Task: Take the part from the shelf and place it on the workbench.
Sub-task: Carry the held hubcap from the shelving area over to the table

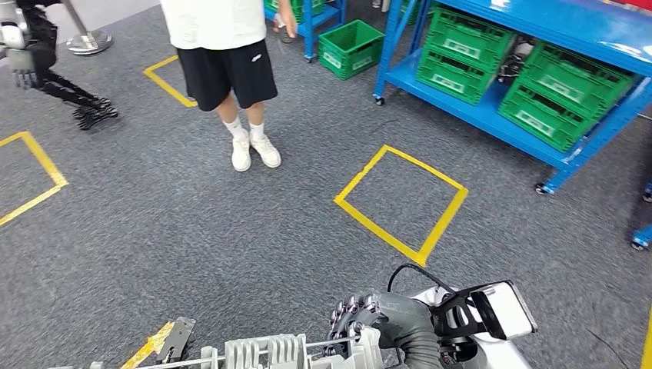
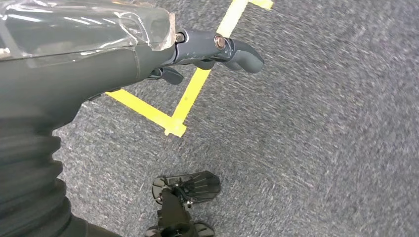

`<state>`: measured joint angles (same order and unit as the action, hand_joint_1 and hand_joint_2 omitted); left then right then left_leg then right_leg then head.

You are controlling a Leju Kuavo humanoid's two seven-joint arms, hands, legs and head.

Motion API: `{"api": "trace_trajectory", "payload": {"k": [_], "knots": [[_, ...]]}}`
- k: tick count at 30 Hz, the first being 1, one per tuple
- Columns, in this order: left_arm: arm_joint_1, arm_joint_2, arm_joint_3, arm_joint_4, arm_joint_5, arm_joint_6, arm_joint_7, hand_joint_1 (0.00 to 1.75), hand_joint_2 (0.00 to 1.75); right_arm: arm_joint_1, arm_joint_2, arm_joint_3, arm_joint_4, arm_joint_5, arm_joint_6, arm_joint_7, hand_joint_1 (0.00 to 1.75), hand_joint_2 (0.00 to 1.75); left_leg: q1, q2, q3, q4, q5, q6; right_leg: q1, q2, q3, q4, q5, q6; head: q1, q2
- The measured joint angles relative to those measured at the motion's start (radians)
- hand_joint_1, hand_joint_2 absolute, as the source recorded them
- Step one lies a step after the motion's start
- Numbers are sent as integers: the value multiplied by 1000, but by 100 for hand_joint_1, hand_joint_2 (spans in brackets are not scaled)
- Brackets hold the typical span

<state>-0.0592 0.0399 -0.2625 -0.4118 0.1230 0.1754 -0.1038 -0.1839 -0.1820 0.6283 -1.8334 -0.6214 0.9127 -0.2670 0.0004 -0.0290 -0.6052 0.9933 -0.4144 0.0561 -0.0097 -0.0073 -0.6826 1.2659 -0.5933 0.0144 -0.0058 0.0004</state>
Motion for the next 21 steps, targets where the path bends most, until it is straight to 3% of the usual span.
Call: {"api": "trace_trajectory", "payload": {"k": [1, 2, 4, 6, 7, 9, 13, 19, 21], "knots": [[0, -1, 0, 0, -2, 0, 1, 0, 175, 1, 0, 0, 0, 0, 0, 0, 175, 175, -1, -14, 0, 0, 0, 1, 1, 3, -18, 31, -5, 3, 0, 0], [0, -2, 0, -1, -4, 0, 1, 0, 175, 1, -1, 0, 0, 0, 0, 0, 175, 175, -3, -28, 0, 1, 0, 1, 1, 5, -16, 19, 9, 8, 0, 0], [0, -5, 0, -2, -7, 0, 2, 0, 175, 1, -1, 0, -1, 0, 0, 0, 175, 175, -4, -56, 2, 1, 1, 1, 2, 27, 44, -115, 70, 16, 0, 0], [-1, -10, 0, -2, -10, -1, 2, 0, 175, 1, -2, -2, -4, 0, -1, 0, 175, 175, -6, -80, 0, 4, 1, -4, 6, 69, 102, -242, 122, 6, 0, 0], [-1, -13, 0, -2, -12, -1, 3, 0, 175, 1, -3, -2, -6, 0, -1, 0, 175, 175, -6, -90, -3, 5, 2, -7, 9, 81, 115, -269, 132, -2, 0, 0], [3, -14, 0, -2, -15, -1, 4, 0, 175, 1, -3, -3, -8, 0, -1, 0, 175, 175, -6, -109, -10, 5, 4, -16, 9, 69, 119, -277, 137, -13, 1, 0], [13, -15, 0, -2, -18, 0, 5, 0, 175, -1, -2, -4, -10, 0, -1, 0, 175, 175, -11, -50, -23, 33, -14, -29, -4, 39, 133, -292, 142, -26, -1, 0], [13, -14, 0, -2, -18, 0, 5, 0, 175, -1, -1, -4, -10, 0, -1, 0, 175, 175, -11, -41, -26, 40, -19, -30, -4, 37, 134, -292, 141, -28, -2, 0], [11, -14, 0, -2, -19, 0, 5, 0, 175, -1, -1, -4, -11, 0, -1, -1, 175, 175, -7, -19, -49, 86, -44, -35, -3, 28, 136, -292, 139, -32, -3, 0]]}}
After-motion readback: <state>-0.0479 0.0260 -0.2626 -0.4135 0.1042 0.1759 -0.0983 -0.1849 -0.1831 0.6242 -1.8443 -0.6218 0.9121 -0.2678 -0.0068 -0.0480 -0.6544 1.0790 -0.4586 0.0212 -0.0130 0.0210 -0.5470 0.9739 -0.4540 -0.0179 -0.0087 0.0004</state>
